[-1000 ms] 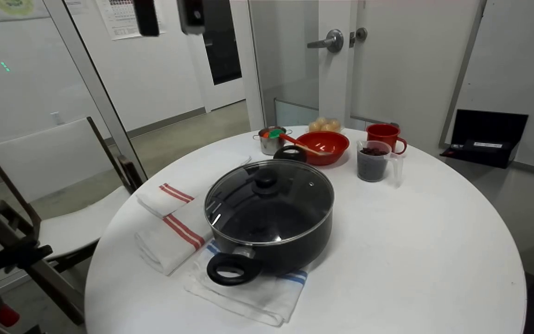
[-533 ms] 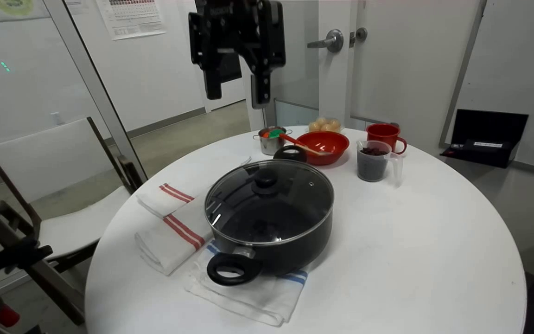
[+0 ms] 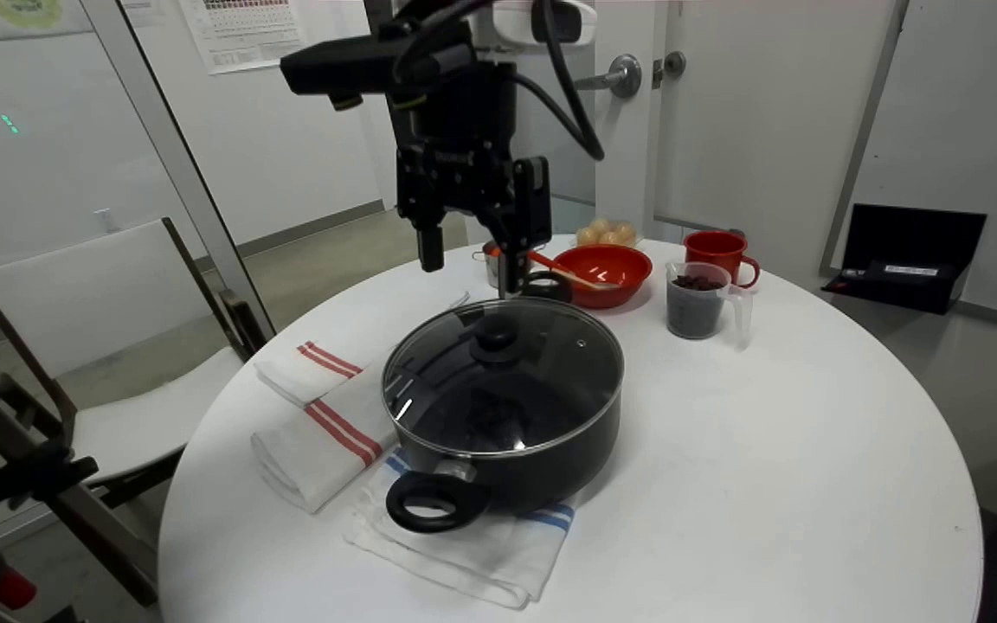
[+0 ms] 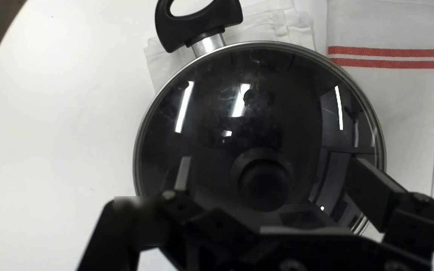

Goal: Remove the glass lid from the black pot and put it on the tea towel on the table

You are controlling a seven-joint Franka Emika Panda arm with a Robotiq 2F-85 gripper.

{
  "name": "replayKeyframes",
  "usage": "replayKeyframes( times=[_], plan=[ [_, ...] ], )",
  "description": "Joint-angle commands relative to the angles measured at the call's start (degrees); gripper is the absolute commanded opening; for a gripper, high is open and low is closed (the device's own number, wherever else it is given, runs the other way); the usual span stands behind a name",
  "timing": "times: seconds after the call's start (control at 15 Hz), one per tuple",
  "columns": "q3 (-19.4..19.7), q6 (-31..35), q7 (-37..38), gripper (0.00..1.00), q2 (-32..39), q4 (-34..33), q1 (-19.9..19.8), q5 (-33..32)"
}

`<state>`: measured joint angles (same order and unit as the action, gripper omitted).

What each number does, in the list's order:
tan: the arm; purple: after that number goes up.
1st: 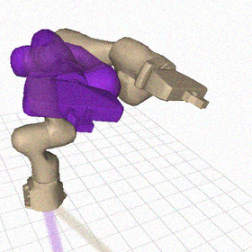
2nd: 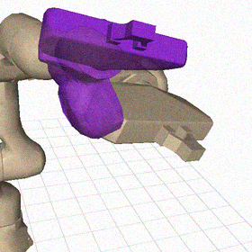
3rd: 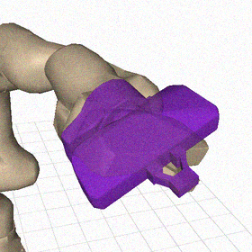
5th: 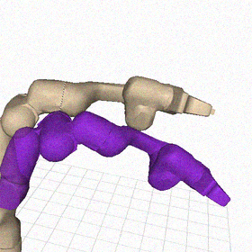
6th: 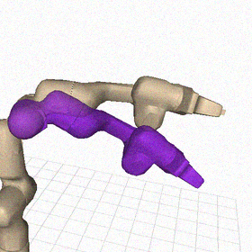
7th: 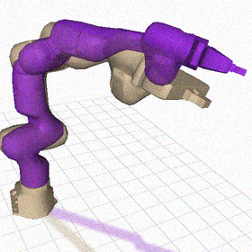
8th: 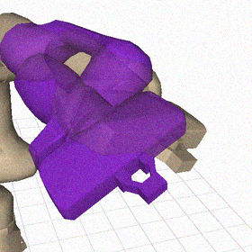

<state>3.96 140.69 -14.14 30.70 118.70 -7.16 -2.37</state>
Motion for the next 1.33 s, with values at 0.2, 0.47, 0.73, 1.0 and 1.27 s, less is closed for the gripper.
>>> replayKeyframes(
  times=[0.2,0.47,0.73,1.0,1.27],
  plan=[
    [-2.52,-0.08,-1.43,1.0,7.34,-6.33,-1.61,0.39],
    [-3.22,-0.53,-2.71,1.0,10.26,-8.92,-2.42,0.13],
    [-3.28,-0.96,-3.55,1.0,12.3,-10.98,-2.95,-0.19],
    [-3.34,-1.09,-4.01,1.0,13.65,-12.34,-3.03,-0.43],
    [-3.51,-1.01,-4.29,0.75,14.24,-12.92,-2.88,-0.68]
  ],
)
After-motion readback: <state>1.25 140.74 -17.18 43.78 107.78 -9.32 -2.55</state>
